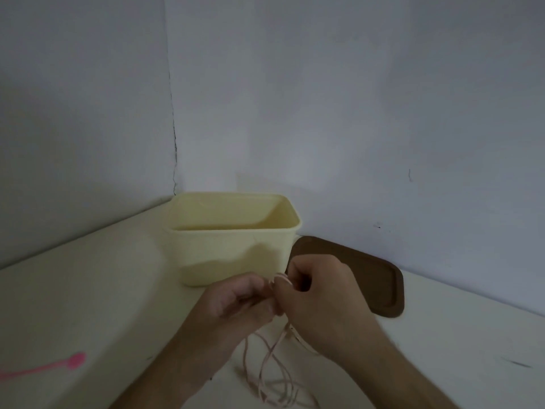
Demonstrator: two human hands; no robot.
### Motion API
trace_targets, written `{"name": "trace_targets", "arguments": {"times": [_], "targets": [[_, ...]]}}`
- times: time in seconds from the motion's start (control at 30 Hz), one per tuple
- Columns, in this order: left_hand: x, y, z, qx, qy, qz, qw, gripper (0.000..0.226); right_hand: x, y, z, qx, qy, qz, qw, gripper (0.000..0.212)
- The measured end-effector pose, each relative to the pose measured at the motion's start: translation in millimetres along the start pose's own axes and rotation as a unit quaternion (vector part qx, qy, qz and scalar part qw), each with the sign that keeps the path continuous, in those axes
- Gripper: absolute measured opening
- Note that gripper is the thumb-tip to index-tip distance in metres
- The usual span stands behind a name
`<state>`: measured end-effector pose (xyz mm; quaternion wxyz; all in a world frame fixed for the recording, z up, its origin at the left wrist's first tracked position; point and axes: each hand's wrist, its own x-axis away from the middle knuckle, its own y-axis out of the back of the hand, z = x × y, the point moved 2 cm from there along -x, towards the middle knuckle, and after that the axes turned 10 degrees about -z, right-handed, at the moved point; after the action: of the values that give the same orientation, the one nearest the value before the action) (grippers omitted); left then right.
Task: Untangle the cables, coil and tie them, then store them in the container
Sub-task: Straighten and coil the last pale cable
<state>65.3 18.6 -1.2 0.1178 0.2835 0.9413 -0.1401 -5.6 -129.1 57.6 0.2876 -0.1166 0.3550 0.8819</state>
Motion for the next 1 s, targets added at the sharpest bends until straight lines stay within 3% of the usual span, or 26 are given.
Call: {"name": "trace_targets", "arguments": {"times": [0.07, 0.27, 0.4, 0.47, 0.6, 0.7, 0.77, 0.87, 0.93, 1.0], "targets": [[0, -1, 0, 0.01, 0.028, 0.035, 0.999, 0.028, 0, 0, -1, 0.02, 0.023, -0.018, 0.999, 0.049], [-3, 3, 5, -0.023, 0.055, 0.045, 0.997, 0.032, 0, -1, -1, 0.015, 0.029, -0.021, 0.999, 0.053], [-4, 0, 8, -0.007, 0.043, 0.017, 0.999, 0.022, 2, -2, 2, 0.009, 0.047, -0.005, 0.999, 0.052], [-8, 2, 6, 0.072, 0.069, -0.02, 0.995, 0.021, -1, -1, -1, -0.007, 0.032, 0.011, 0.999, 0.051], [-11, 12, 0, 0.242, 0.105, -0.03, 0.964, 0.02, -11, 6, -11, -0.219, -0.092, 0.06, 0.97, 0.04], [-9, 11, -1, 0.24, 0.106, -0.027, 0.965, 0.019, -12, 8, -10, -0.395, -0.159, 0.121, 0.897, 0.03], [-8, 12, -3, 0.243, 0.101, -0.024, 0.964, 0.023, -11, 8, -9, -0.422, -0.173, 0.134, 0.88, 0.026], [-8, 19, -5, 0.208, 0.068, -0.02, 0.975, 0.024, -16, 17, -10, -0.293, -0.129, 0.062, 0.945, 0.028], [-8, 23, -6, 0.088, 0.025, -0.063, 0.994, 0.028, -19, 27, -10, -0.168, -0.068, 0.011, 0.983, 0.03], [-8, 23, -7, -0.037, -0.023, -0.131, 0.99, 0.024, -21, 38, -7, -0.063, 0.014, -0.032, 0.997, 0.026]]}}
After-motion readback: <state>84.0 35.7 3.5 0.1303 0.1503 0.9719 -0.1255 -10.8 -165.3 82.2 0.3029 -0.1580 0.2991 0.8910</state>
